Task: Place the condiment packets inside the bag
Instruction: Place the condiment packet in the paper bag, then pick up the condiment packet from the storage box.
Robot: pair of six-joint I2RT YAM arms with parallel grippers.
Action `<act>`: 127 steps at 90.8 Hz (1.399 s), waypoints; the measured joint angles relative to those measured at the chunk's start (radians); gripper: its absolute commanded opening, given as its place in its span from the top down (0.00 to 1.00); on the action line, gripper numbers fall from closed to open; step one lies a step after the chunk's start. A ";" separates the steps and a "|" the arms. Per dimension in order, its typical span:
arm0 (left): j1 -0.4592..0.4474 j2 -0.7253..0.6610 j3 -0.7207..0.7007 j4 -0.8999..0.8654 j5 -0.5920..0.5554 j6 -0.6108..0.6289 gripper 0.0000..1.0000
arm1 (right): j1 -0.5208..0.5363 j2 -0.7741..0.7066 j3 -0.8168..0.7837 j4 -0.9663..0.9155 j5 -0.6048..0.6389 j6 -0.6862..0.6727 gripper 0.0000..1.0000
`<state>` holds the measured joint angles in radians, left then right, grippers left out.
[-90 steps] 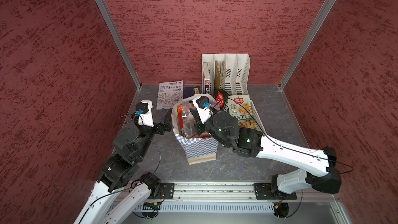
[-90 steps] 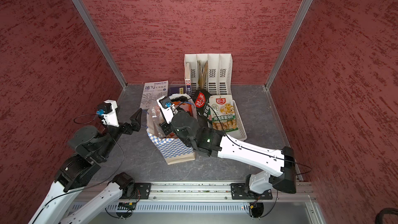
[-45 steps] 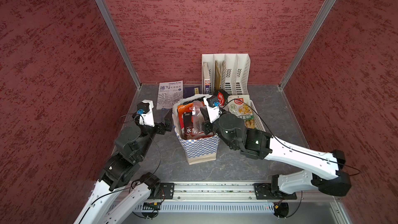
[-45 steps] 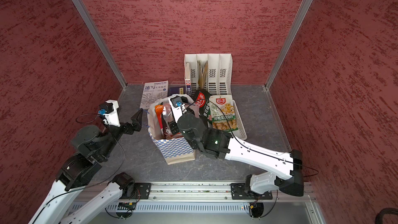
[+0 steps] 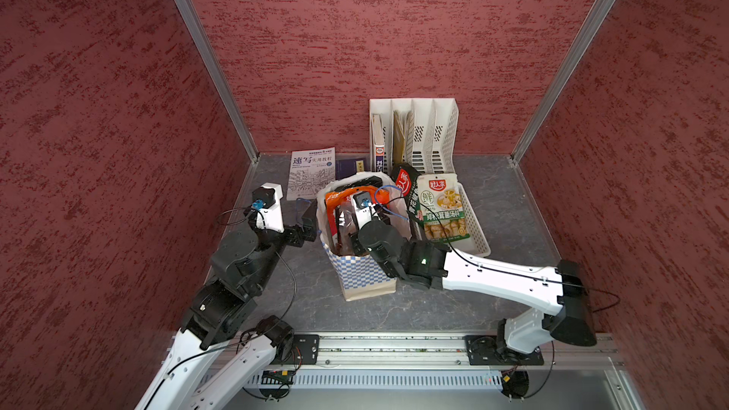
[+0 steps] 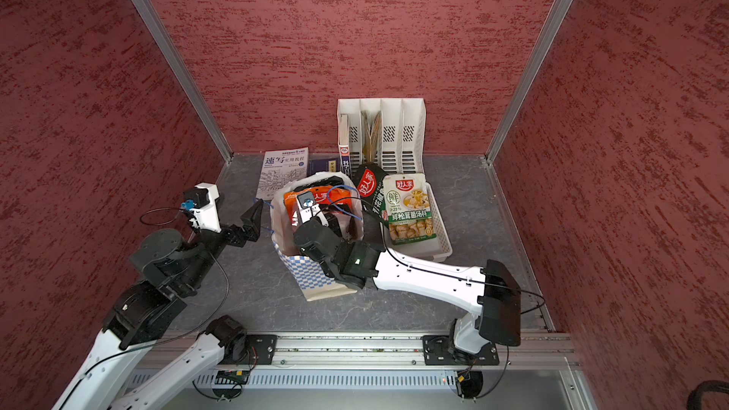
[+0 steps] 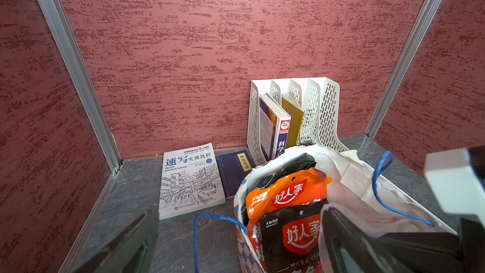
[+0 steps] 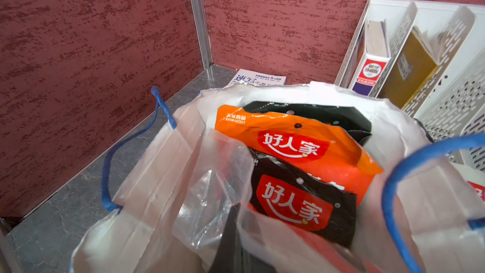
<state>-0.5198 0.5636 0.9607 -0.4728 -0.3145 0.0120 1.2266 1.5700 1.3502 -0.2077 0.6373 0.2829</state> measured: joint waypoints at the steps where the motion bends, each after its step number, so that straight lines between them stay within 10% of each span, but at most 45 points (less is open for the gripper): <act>1: 0.000 0.000 0.000 0.000 0.000 0.000 0.00 | 0.000 0.002 -0.002 0.001 0.000 0.002 1.00; 33: 0.000 0.000 -0.006 -0.006 0.000 0.000 0.00 | -0.067 0.058 -0.020 0.001 -0.095 0.074 1.00; 64: 0.000 0.021 -0.009 -0.006 0.001 0.001 0.00 | -0.085 0.056 -0.020 -0.003 -0.161 0.080 0.60; 96: 0.000 0.051 -0.009 -0.007 0.029 0.005 0.00 | -0.135 -0.230 -0.093 -0.007 -0.282 -0.027 0.45; 127: 0.000 0.087 -0.007 -0.026 0.079 0.004 0.00 | -0.610 -0.377 -0.136 -0.152 -0.435 -0.043 0.13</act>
<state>-0.5198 0.6502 0.9539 -0.4992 -0.2352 0.0158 0.6170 1.1934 1.2144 -0.3599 0.2028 0.2401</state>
